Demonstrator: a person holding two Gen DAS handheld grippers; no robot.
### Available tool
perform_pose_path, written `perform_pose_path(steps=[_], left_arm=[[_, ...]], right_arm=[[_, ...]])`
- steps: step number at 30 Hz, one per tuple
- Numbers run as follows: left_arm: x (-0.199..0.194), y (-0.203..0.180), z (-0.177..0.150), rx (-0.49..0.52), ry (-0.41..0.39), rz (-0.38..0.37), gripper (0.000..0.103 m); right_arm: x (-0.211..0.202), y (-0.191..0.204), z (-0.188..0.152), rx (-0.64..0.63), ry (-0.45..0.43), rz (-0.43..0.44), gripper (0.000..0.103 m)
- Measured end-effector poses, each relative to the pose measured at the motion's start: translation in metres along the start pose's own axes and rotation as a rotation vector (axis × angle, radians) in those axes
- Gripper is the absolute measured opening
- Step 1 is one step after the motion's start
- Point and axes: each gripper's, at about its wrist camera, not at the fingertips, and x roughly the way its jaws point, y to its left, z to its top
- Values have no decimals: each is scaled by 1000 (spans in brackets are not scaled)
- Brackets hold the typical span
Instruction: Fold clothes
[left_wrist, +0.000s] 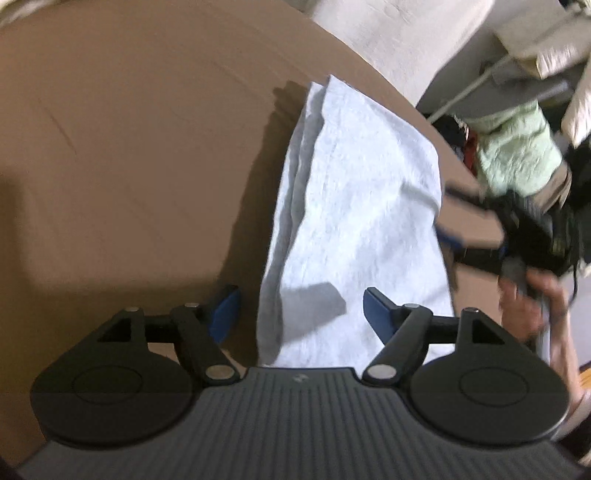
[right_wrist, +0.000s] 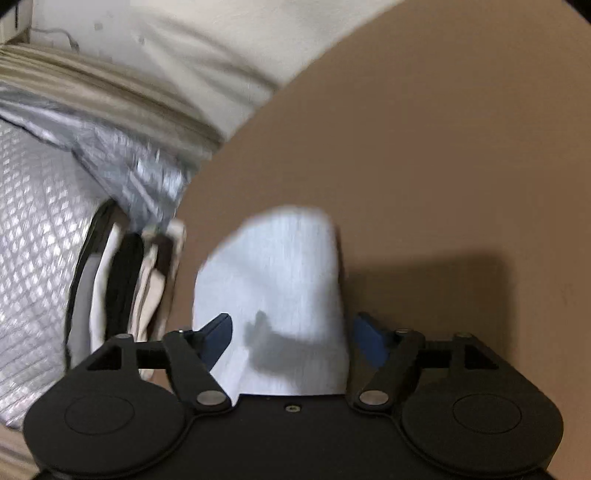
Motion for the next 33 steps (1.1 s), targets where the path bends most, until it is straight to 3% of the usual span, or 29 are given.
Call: perform_pose_path(steps=[2,4,6,7,8,9,10,12,13,14,16,18,19,22,24,27,29,31,32,33], left_arm=[[2,5,-2,-30,-15,-28,77],[8,4,-4,-40,-35,-56,95],[17,-4,-8,-33,-51,-77,93],[18,-8,-8,-31,-56,-70,56],[19,-13,-8,-29,-61,-63,31],[20,-12,-7,-58,-56,-64,11],[16,-9,-5,-80,-68,-76,10],[-5,-13,2,-55,-127,-73,10],[-19,-19,6,-18,-158,-76,10],[-20,-21,7,3,-122,-66,10],[-22,-26,8,42,-45,-44,12],[-15,-23,3,54,15,7,14],[-7,-18,-2,45,35,49,22],[3,-6,0,-11,60,35,27],[8,-7,6,8,83,-11,32],[20,-5,8,27,107,-58,33],[26,-2,7,12,104,-86,32],[29,-6,7,34,91,-91,18],[30,-9,7,57,84,-89,17],[30,-11,6,90,77,-73,15]], right_arm=[[6,2,-23,26,100,6,78],[13,6,-50,38,195,11,79],[19,12,-78,42,275,17,81],[19,17,-91,17,264,11,75],[17,22,-101,-18,227,-17,67],[14,27,-108,-56,194,-39,47],[9,28,-111,-76,178,-31,33],[-4,24,-114,-30,177,75,26],[-9,23,-115,0,201,143,26],[-10,26,-117,-12,235,159,26],[-7,40,-121,-121,296,65,38],[-8,53,-125,-254,245,-104,47],[-9,56,-125,-283,219,-150,51],[-23,44,-111,-185,139,-102,52],[-35,36,-101,-157,62,-108,55],[-30,33,-76,-159,-38,-124,59],[-18,21,-52,-139,-53,-127,60],[1,11,-35,-135,-57,-111,83],[8,7,-33,-153,-78,-106,84],[15,5,-31,-184,-100,-103,68]])
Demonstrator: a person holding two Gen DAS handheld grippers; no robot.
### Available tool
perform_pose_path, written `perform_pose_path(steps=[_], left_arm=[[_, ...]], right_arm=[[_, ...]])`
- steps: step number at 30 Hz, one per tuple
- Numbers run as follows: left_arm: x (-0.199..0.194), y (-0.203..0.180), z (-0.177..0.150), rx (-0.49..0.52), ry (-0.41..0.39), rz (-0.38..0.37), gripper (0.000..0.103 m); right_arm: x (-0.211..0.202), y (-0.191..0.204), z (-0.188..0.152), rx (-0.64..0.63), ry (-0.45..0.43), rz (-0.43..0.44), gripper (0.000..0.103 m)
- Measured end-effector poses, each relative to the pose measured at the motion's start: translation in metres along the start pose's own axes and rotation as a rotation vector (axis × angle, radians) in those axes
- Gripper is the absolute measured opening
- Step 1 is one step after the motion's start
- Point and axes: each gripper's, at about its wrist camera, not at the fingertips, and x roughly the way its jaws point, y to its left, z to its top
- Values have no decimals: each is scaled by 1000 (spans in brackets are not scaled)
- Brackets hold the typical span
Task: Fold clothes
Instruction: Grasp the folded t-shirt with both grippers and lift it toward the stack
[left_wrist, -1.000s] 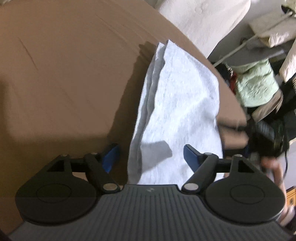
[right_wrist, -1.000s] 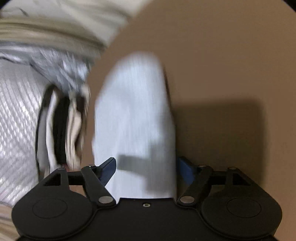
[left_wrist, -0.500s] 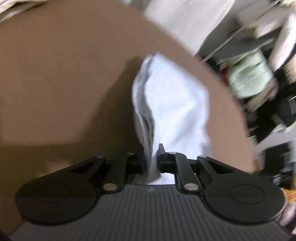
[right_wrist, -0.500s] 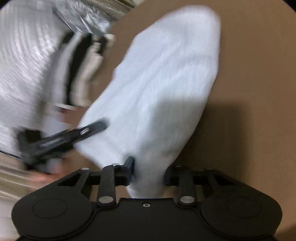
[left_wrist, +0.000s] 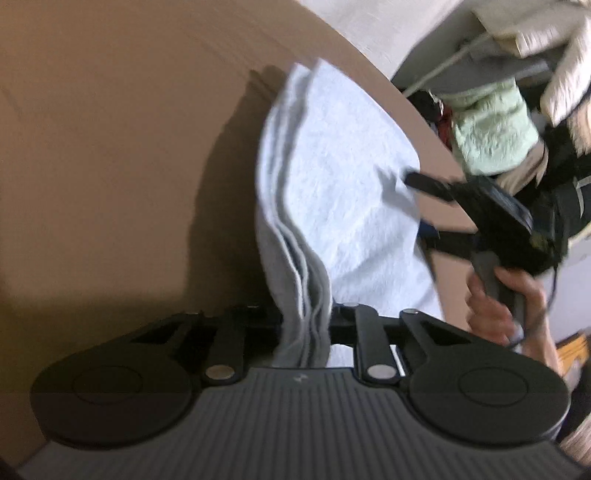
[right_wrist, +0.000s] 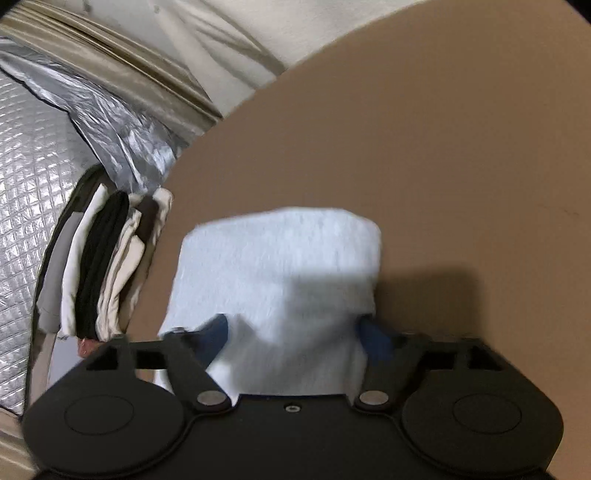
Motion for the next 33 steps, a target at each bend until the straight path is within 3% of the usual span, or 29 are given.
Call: perform_pose_path(steps=[1,4,13,20,26,29,33], left_arm=[[0,-2,-1,33,-4,18,14],[-13,-10,-4,83,-25,37,12],[-82,-43,-18,180,-197,134,10],[-164,-44,-22,174,-357,226,10],[-262,-27,-9,201,-440,378,10],[-337,-12,19,229,-482,475,10],[-423,0,80,289,-551,631,10]], right_arm=[[6,4,-1,-58,-24,-4,55],[8,26,2,-162,-82,14,37],[-87,107,-22,-402,-311,159,32],[-126,180,-38,-565,-325,217,31],[-88,265,-23,-712,-228,310,30],[-54,312,1,-749,-196,430,30],[21,370,60,-697,-177,582,30]])
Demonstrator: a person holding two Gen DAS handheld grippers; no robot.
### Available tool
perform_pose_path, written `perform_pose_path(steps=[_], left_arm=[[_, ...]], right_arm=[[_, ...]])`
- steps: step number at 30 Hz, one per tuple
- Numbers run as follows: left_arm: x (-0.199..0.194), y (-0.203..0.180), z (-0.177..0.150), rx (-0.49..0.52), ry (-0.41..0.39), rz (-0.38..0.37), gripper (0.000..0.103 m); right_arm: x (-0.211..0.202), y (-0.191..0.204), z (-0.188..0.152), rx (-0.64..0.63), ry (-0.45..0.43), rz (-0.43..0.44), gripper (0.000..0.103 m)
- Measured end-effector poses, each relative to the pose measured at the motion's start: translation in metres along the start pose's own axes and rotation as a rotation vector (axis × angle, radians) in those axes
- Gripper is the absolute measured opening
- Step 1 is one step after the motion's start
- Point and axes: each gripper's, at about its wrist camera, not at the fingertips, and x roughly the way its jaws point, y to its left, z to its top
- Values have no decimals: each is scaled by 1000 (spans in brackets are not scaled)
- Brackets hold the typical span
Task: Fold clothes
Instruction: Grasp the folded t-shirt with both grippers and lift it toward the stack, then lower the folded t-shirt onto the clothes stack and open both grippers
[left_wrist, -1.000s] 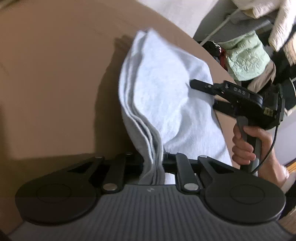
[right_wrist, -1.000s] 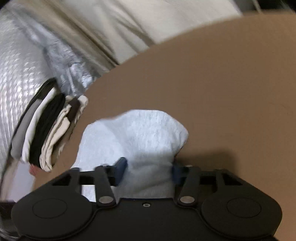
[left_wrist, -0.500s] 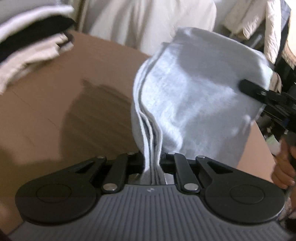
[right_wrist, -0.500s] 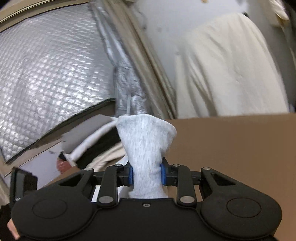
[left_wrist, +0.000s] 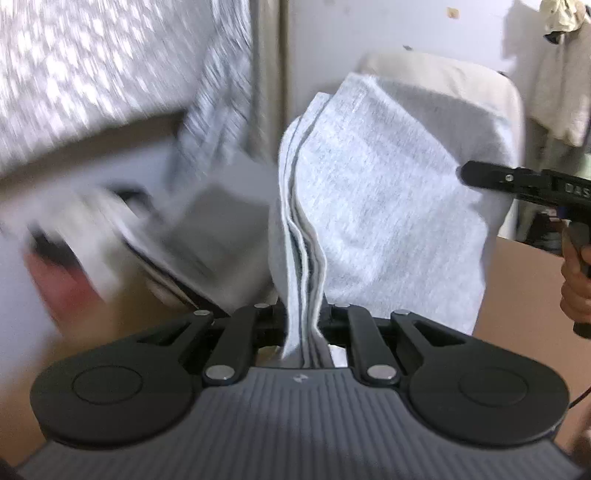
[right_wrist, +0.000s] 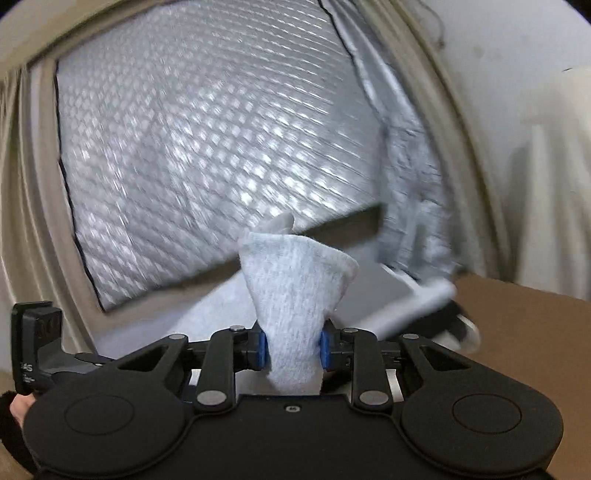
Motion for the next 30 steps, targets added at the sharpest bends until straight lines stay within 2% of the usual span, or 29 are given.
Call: perform_pose_path(steps=[3,6,7,8,9,10,11,12,14,16,18,21,22,23,24,25,26,29,30], left_arm=[[9,42,58,52,-14,132,10],[56,73,107,127,41,217,11],[79,84,120,159,64,239,18],[105,96,128,171,78,286,24],[126,103,131,192,83,335,42],[149,112,124,207,86,417,55],[172,121,117,222,88,501,54],[195,127,105,220,123,524,52],[225,133,78,214,189,490,49],[231,127,56,239,119,511,42],[227,128,45,233,53,508,39],[208,141,42,130,-47,468,40],[199,145,45,102,-98,457,40],[190,148,48,74,-149,447,40],[182,149,52,44,-162,376,40],[175,150,57,13,-173,302,42],[167,151,61,-16,-183,228,42],[174,133,65,51,-79,166,42],[181,127,63,53,-32,159,41]], right_arm=[[76,-29,31,111,-31,73,30],[146,-60,43,198,-55,76,30],[166,-72,41,231,-63,58,30],[184,-84,37,257,-70,36,31],[202,-96,29,257,-68,-2,34],[220,-108,15,226,-42,-67,36],[238,-118,-2,180,21,-162,36],[250,-127,-15,164,81,-234,38],[255,-142,-33,205,88,-255,41],[245,-154,-40,274,17,-214,61],[247,-161,-38,297,17,-191,62],[250,-170,-25,347,5,-210,63],[249,-171,-18,360,-13,-218,48],[245,-171,-8,353,-43,-214,23],[243,-174,3,344,-50,-194,8],[242,-175,13,325,-50,-188,7],[245,-174,18,268,-25,-227,6],[261,-157,16,-50,114,-433,4],[263,-151,14,-134,137,-486,9]])
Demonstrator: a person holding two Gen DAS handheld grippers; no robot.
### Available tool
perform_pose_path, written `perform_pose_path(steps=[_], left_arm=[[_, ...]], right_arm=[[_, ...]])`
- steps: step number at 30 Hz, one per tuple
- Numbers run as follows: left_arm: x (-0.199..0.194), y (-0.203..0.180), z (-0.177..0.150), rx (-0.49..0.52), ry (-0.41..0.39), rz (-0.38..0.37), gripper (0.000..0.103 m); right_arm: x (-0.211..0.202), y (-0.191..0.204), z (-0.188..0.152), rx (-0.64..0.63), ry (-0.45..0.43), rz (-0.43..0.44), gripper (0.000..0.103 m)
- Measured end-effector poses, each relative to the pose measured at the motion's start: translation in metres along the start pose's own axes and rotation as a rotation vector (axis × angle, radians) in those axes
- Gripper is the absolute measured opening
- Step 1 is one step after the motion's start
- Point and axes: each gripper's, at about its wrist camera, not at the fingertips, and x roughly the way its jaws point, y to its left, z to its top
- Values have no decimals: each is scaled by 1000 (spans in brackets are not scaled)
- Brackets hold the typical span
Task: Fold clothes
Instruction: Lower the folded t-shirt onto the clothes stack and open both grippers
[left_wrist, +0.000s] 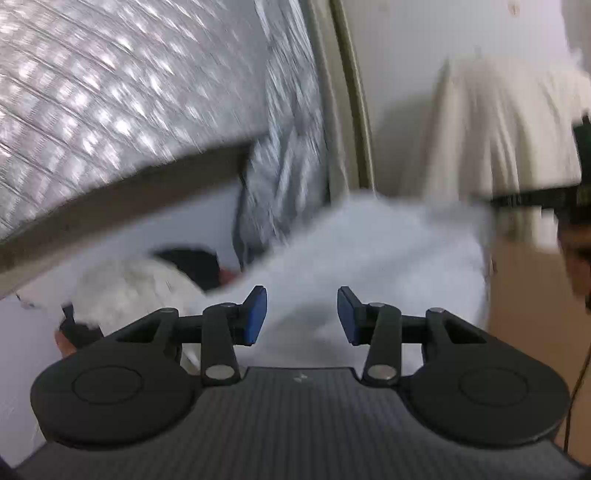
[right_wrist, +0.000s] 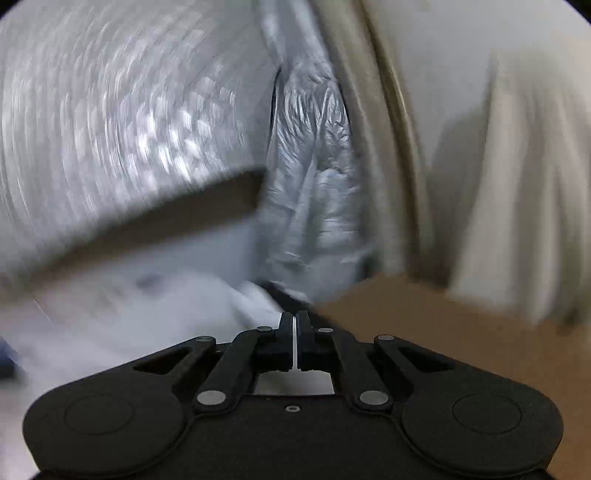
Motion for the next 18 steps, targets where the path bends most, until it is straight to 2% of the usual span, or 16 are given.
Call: perform_pose_path(steps=[2,5,6,7,8,9,13,16,18], left_arm=[[11,-11,-4,0,72,-3,40],[15,-16,-12,-41,65,-4,39],[15,-16,-14,-60,58,-11,39],[11,-17,-18,-82,57,-20,39],[7,-17,-21,-105,56,-29,39],[9,-14,-21,-121,58,-34,39],[8,-15,-27,-131,58,-43,41],[9,-22,-31,-101,31,-49,40],[15,-31,-35,-67,15,-9,40]], right_arm=[[-18,4,-5,-13,-67,-23,18],[-54,16,-13,17,-180,171,35],[-61,29,-17,-46,-199,215,42],[-69,42,-21,-109,-218,258,55],[-75,54,-26,-167,-224,294,59],[-72,62,-31,-213,-197,304,60],[-32,62,-56,-281,-79,205,56],[-21,47,-66,-185,-86,218,56],[-13,40,-70,-106,-87,226,55]])
